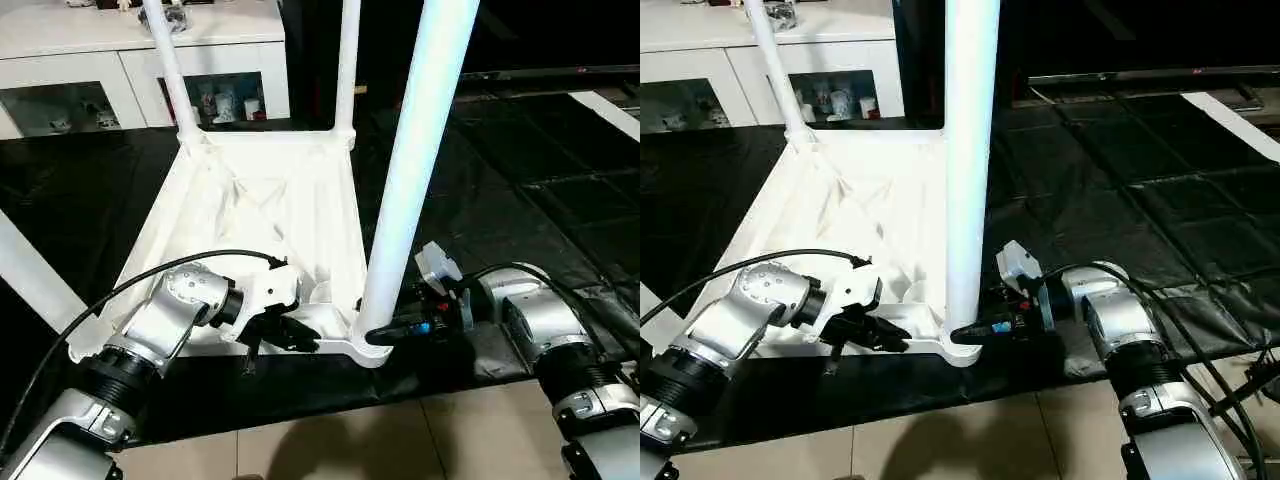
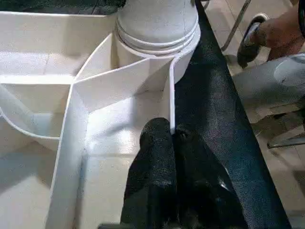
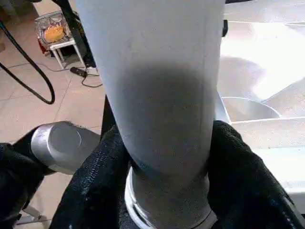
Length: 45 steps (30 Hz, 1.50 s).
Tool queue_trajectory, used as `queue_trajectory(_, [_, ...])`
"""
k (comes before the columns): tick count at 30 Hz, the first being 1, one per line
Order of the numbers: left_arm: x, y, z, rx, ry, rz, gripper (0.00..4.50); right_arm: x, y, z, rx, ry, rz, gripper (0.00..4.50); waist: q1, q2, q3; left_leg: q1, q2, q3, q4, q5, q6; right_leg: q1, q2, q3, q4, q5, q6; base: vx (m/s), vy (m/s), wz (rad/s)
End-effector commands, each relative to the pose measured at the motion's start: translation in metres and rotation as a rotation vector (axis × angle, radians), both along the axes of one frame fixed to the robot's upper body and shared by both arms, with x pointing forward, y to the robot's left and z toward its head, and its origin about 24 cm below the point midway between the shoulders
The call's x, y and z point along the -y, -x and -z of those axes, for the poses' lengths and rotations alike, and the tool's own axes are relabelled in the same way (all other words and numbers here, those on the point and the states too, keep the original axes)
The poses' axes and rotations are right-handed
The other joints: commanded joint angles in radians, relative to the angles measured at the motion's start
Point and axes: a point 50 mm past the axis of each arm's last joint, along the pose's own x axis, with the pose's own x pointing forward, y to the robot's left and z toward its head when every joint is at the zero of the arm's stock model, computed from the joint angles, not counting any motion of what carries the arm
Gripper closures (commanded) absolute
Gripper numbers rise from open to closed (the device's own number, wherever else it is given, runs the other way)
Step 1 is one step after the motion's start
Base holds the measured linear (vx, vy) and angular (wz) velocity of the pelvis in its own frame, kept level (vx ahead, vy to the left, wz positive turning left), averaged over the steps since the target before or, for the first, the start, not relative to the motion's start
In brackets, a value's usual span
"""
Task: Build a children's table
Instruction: Rotate leg to tighten
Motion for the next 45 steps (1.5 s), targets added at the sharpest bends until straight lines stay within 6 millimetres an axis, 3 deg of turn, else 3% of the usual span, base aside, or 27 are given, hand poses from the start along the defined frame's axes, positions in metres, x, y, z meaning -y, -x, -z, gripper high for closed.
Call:
queue_trajectory(1, [0.009, 0.005, 0.004, -0.03, -0.009, 0.039, 4.5, -0.005, 0.002, 0.0, -0.029, -0.025, -0.031, 2.5, -0.005, -0.007, -0.065, -0.005, 0.008, 0.02, -0.064, -0.151, 0.08, 0.065, -0.033, 0.03, -0.062, -0.194, -0.257, 0.0, 0.0, 0.0])
queue_trajectory(5, [0.012, 0.001, 0.007, -0.041, -0.003, -0.036, 4.5, -0.01, 0.004, 0.005, -0.061, -0.068, 0.033, 2.5, -0.002, -0.006, -0.061, -0.003, 0.009, 0.02, -0.066, -0.17, 0.075, 0.065, -0.033, 0.03, -0.065, -0.22, -0.251, 0.0, 0.0, 0.0])
queue_trajectory(9, [0.023, -0.007, 0.011, -0.028, 0.027, -0.175, 4.5, -0.025, 0.007, 0.022, -0.101, -0.117, 0.222, 2.5, -0.006, -0.004, -0.049, 0.007, 0.004, 0.017, -0.076, -0.266, 0.042, 0.058, -0.035, 0.03, -0.088, -0.415, -0.189, 0.0, 0.0, 0.0])
queue_trajectory(14, [0.035, -0.011, 0.012, -0.03, 0.051, -0.246, 4.5, -0.04, 0.008, 0.035, -0.124, -0.126, 0.338, 2.5, -0.039, -0.006, -0.038, 0.012, -0.009, 0.005, -0.08, -0.374, 0.02, 0.053, -0.036, 0.015, -0.119, -0.662, -0.081, 0.0, 0.0, 0.0])
queue_trajectory(15, [0.041, -0.014, 0.011, -0.026, 0.064, -0.279, 4.5, -0.049, 0.005, 0.039, -0.13, -0.124, 0.404, 2.5, -0.052, 0.0, -0.04, 0.015, -0.009, 0.001, -0.08, -0.385, 0.016, 0.049, -0.037, 0.012, -0.126, -0.675, -0.069, 0.0, 0.0, 0.0])
queue_trajectory(17, [0.051, -0.018, 0.009, -0.02, 0.084, -0.336, 4.5, -0.064, 0.0, 0.042, -0.141, -0.119, 0.507, 2.5, -0.062, 0.001, -0.04, 0.017, -0.012, 0.0, -0.08, -0.389, 0.013, 0.048, -0.036, 0.006, -0.13, -0.675, -0.067, 0.0, 0.0, 0.0])
queue_trajectory(20, [0.057, -0.021, 0.007, -0.014, 0.097, -0.374, 4.5, -0.073, -0.004, 0.044, -0.144, -0.106, 0.568, 2.5, -0.09, 0.006, -0.037, 0.006, -0.014, -0.01, -0.085, -0.432, 0.015, 0.056, -0.034, -0.012, -0.138, -0.693, -0.045, 0.0, 0.0, 0.0])
queue_trajectory(21, [0.061, -0.024, 0.005, -0.002, 0.105, -0.401, 4.5, -0.081, -0.009, 0.044, -0.154, -0.095, 0.633, 2.5, -0.1, 0.015, -0.037, 0.012, -0.012, -0.014, -0.086, -0.47, 0.018, 0.055, -0.035, -0.023, -0.146, -0.694, -0.043, 0.0, 0.0, 0.0])
queue_trajectory(23, [0.072, -0.031, 0.0, 0.022, 0.123, -0.476, 4.5, -0.097, -0.021, 0.043, -0.155, -0.054, 0.791, 2.5, -0.127, 0.024, -0.034, 0.008, -0.009, -0.026, -0.09, -0.53, 0.01, 0.064, -0.036, -0.05, -0.151, -0.671, -0.042, 0.0, 0.0, 0.0])
queue_trajectory(25, [0.074, -0.035, -0.002, 0.043, 0.123, -0.506, 4.5, -0.101, -0.026, 0.041, -0.148, -0.038, 0.846, 2.5, -0.145, 0.04, -0.031, 0.013, 0.002, -0.044, -0.103, -0.632, 0.017, 0.08, -0.034, -0.076, -0.155, -0.614, -0.033, 0.0, 0.0, 0.0])
queue_trajectory(26, [0.074, -0.037, -0.003, 0.058, 0.121, -0.521, 4.5, -0.103, -0.028, 0.04, -0.151, -0.036, 0.876, 2.5, -0.155, 0.044, -0.028, 0.001, 0.014, -0.056, -0.118, -0.685, 0.024, 0.103, -0.037, -0.08, -0.14, -0.545, -0.038, 0.0, 0.0, 0.0])
queue_trajectory(27, [0.075, -0.038, -0.004, 0.072, 0.116, -0.529, 4.5, -0.106, -0.031, 0.038, -0.153, -0.032, 0.9, 2.5, -0.156, 0.045, -0.026, 0.005, 0.023, -0.056, -0.129, -0.732, 0.031, 0.102, -0.036, -0.073, -0.126, -0.489, -0.056, 0.0, 0.0, 0.0])
queue_trajectory(29, [0.077, -0.04, -0.005, 0.084, 0.115, -0.548, 4.5, -0.109, -0.035, 0.036, -0.166, -0.021, 0.949, 2.5, -0.166, 0.034, -0.019, 0.037, 0.001, -0.043, -0.11, -0.729, 0.028, 0.074, -0.04, -0.088, -0.164, -0.592, -0.045, 0.0, 0.0, 0.0])
queue_trajectory(30, [0.077, -0.041, -0.005, 0.085, 0.116, -0.555, 4.5, -0.11, -0.036, 0.036, -0.172, -0.017, 0.962, 2.5, -0.174, 0.03, -0.021, 0.048, -0.019, -0.036, -0.085, -0.665, 0.028, 0.066, -0.049, -0.108, -0.192, -0.673, -0.019, 0.0, 0.0, 0.0])
queue_trajectory(31, [0.077, -0.041, -0.005, 0.087, 0.114, -0.56, 4.5, -0.11, -0.036, 0.035, -0.173, -0.031, 0.967, 2.5, -0.181, 0.034, -0.021, 0.035, -0.019, -0.039, -0.084, -0.634, 0.034, 0.08, -0.051, -0.125, -0.196, -0.68, 0.001, 0.0, 0.0, 0.0])
queue_trajectory(32, [0.076, -0.041, -0.005, 0.089, 0.112, -0.562, 4.5, -0.109, -0.037, 0.033, -0.165, -0.048, 0.965, 2.5, -0.185, 0.039, -0.02, 0.022, -0.01, -0.045, -0.093, -0.642, 0.034, 0.094, -0.05, -0.127, -0.185, -0.661, 0.01, 0.0, 0.0, 0.0])
queue_trajectory(33, [0.076, -0.041, -0.005, 0.089, 0.112, -0.562, 4.5, -0.109, -0.037, 0.033, -0.165, -0.048, 0.965, 1.94, -0.174, 0.053, -0.017, 0.004, 0.021, -0.058, -0.122, -0.721, 0.033, 0.114, -0.051, -0.112, -0.141, -0.588, 0.003, 0.0, 0.0, 0.0])
queue_trajectory(34, [0.076, -0.041, -0.004, 0.09, 0.11, -0.565, 4.5, -0.109, -0.037, 0.033, -0.158, -0.059, 0.966, 1.8, -0.165, 0.052, -0.015, 0.0, 0.043, -0.063, -0.147, -0.793, 0.025, 0.119, -0.051, -0.076, -0.088, -0.47, -0.04, 0.011, -0.082, 0.15])
queue_trajectory(35, [0.074, -0.041, -0.004, 0.09, 0.109, -0.564, 4.5, -0.107, -0.036, 0.033, -0.152, -0.064, 0.962, 1.8, -0.159, 0.043, -0.013, 0.012, 0.038, -0.057, -0.147, -0.8, 0.02, 0.103, -0.05, -0.067, -0.101, -0.488, -0.052, 0.011, -0.082, 0.15])
queue_trajectory(36, [0.071, -0.04, -0.003, 0.089, 0.105, -0.557, 4.5, -0.104, -0.035, 0.034, -0.141, -0.074, 0.951, 1.8, -0.163, 0.014, -0.012, 0.061, -0.021, -0.029, -0.085, -0.678, 0.018, 0.037, -0.058, -0.092, -0.187, -0.71, -0.028, 0.059, -0.04, 0.19])
queue_trajectory(37, [0.069, -0.04, -0.002, 0.088, 0.102, -0.552, 4.5, -0.102, -0.035, 0.034, -0.134, -0.081, 0.942, 1.6, -0.162, 0.01, -0.013, 0.08, -0.045, -0.016, -0.052, -0.59, 0.023, 0.02, -0.064, -0.115, -0.215, -0.789, -0.01, 0.087, 0.001, -0.02])
queue_trajectory(38, [0.066, -0.039, -0.001, 0.093, 0.098, -0.537, 4.5, -0.098, -0.033, 0.034, -0.124, -0.089, 0.928, 1.45, -0.167, 0.007, -0.019, 0.022, -0.05, -0.017, -0.045, -0.446, 0.044, 0.065, -0.067, -0.129, -0.205, -0.801, 0.034, 0.087, 0.001, -0.02])
queue_trajectory(39, [0.063, -0.038, 0.0, 0.091, 0.091, -0.524, 4.5, -0.093, -0.032, 0.034, -0.107, -0.101, 0.904, 1.45, -0.144, 0.02, -0.04, -0.019, -0.024, -0.032, -0.072, -0.327, 0.052, 0.106, -0.088, -0.092, -0.169, -0.668, 0.012, 0.08, -0.001, -0.15])
queue_trajectory(40, [0.063, -0.038, 0.0, 0.091, 0.091, -0.524, 4.5, -0.093, -0.032, 0.034, -0.107, -0.101, 0.904, 1.38, -0.14, 0.025, -0.038, -0.015, -0.015, -0.033, -0.078, -0.311, 0.055, 0.094, -0.083, -0.084, -0.164, -0.613, -0.016, 0.051, -0.001, 0.07])
queue_trajectory(41, [0.052, -0.034, 0.002, 0.077, 0.082, -0.476, 4.5, -0.074, -0.026, 0.034, -0.051, -0.105, 0.819, 1.26, -0.127, 0.025, -0.04, -0.005, -0.005, -0.027, -0.082, -0.277, 0.064, 0.081, -0.07, -0.069, -0.145, -0.472, -0.105, 0.051, -0.001, 0.07])
queue_trajectory(42, [0.049, -0.033, 0.002, 0.076, 0.081, -0.455, 4.5, -0.068, -0.025, 0.033, -0.038, -0.109, 0.798, 1.14, -0.12, 0.021, -0.042, -0.014, -0.001, -0.022, -0.084, -0.243, 0.077, 0.087, -0.066, -0.057, -0.13, -0.41, -0.141, 0.0, 0.0, 0.0])
queue_trajectory(45, [0.043, -0.029, 0.003, 0.065, 0.072, -0.407, 4.5, -0.054, -0.023, 0.03, -0.01, -0.123, 0.755, 0.93, -0.11, 0.027, -0.047, -0.005, 0.003, -0.013, -0.084, -0.243, 0.09, 0.079, -0.062, -0.047, -0.119, -0.38, -0.18, 0.055, 0.003, 0.05])
